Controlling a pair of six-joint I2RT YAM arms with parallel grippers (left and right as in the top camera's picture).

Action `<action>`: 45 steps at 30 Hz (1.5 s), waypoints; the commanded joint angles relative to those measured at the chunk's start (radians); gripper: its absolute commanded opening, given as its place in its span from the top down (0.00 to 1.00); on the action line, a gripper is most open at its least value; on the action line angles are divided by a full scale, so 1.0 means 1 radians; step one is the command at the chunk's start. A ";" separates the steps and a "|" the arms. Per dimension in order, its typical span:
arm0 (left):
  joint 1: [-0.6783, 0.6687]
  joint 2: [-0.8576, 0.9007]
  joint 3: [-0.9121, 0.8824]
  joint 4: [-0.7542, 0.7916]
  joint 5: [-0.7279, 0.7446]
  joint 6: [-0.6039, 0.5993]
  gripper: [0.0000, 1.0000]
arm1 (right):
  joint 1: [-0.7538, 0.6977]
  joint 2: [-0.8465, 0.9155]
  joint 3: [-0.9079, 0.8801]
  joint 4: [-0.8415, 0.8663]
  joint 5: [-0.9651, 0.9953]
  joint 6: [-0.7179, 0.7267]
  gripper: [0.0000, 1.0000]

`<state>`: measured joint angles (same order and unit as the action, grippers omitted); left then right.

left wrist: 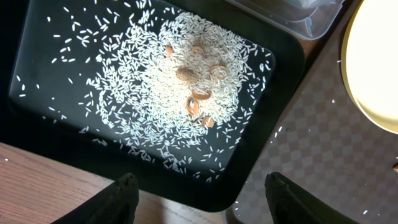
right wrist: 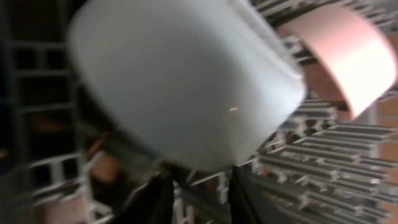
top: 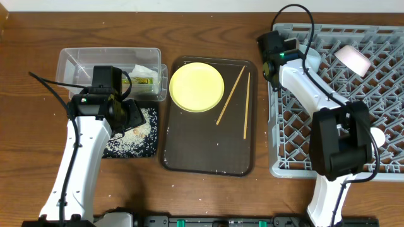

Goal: Sort waste into correct bins and load items into the dishwasher rack
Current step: 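Carry the light-blue bowl to the rack and release it, then move the right gripper to the yellow plate and grasp its edge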

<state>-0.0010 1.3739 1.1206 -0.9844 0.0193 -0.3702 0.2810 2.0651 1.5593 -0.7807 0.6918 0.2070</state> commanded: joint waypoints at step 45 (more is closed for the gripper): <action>0.004 -0.008 -0.004 -0.002 -0.004 -0.010 0.32 | 0.242 0.130 -0.002 0.227 -0.696 0.263 0.73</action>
<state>-0.0010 1.3739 1.1206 -0.9844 0.0196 -0.3702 0.5152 2.1818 1.5562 -0.5625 -0.0055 0.4427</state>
